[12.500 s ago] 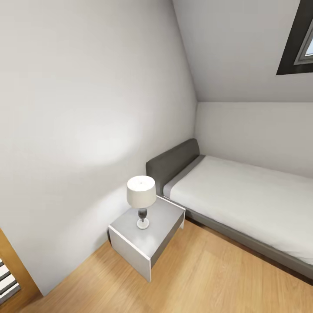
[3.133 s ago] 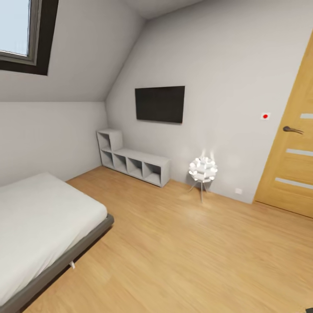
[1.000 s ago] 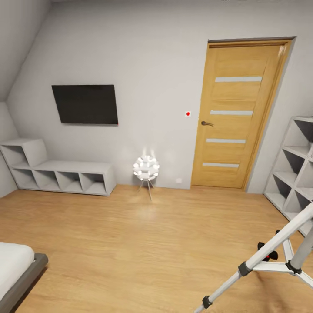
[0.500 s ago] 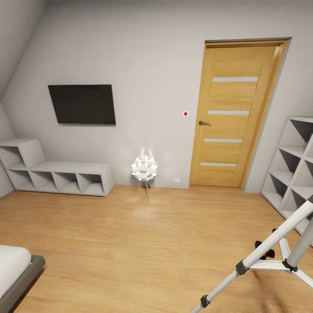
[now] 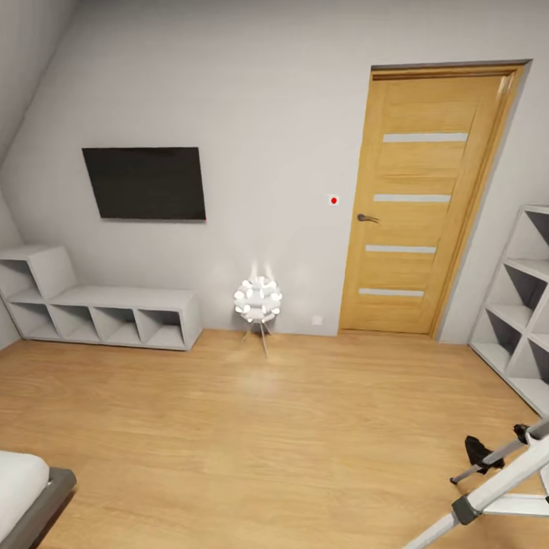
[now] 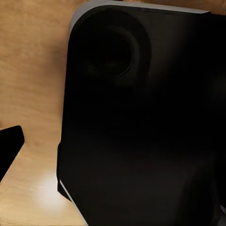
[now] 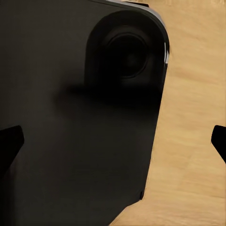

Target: Attach the digital camera to the camera tripod in the bedroom.

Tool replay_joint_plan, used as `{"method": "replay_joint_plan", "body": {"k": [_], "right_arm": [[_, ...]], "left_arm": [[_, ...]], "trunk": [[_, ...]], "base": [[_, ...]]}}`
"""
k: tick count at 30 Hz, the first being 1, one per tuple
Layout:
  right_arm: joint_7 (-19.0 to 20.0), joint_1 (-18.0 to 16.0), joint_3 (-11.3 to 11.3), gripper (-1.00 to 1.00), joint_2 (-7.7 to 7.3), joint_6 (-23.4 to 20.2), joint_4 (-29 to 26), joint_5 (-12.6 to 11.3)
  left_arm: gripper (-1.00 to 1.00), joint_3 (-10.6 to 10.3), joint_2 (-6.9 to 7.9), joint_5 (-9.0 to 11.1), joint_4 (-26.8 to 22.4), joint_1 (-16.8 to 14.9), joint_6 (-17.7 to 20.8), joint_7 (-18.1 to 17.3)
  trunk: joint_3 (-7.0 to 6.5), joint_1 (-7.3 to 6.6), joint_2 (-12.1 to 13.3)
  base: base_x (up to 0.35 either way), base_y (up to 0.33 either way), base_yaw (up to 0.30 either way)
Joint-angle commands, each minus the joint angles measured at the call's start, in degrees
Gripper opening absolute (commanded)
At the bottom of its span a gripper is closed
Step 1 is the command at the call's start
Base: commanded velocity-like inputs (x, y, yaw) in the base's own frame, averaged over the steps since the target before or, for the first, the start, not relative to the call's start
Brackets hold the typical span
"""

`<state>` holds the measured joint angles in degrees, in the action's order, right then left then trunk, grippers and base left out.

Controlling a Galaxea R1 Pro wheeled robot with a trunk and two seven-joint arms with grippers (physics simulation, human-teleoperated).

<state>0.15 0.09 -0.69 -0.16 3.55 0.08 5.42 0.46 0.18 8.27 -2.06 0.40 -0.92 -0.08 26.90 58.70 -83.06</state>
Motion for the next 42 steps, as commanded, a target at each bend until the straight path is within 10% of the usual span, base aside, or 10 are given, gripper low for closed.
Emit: {"method": "replay_joint_plan", "body": {"k": [1,42], "right_arm": [[0.0,0.0,0.0,1.0,-0.02,0.2,0.0,0.6],[-0.1,0.0,-0.1,1.0,-0.02,0.3,0.0,0.6]], "left_arm": [[1.0,0.0,0.0,0.4,-0.1,0.0,-0.1,0.0],[1.0,0.0,-0.09,0.5,-0.1,0.0,0.1,0.0]], "trunk": [[0.03,0.03,0.0],[0.03,0.03,0.0]], "base": [[0.274,0.197,0.0],[0.183,0.283,0.0]]}}
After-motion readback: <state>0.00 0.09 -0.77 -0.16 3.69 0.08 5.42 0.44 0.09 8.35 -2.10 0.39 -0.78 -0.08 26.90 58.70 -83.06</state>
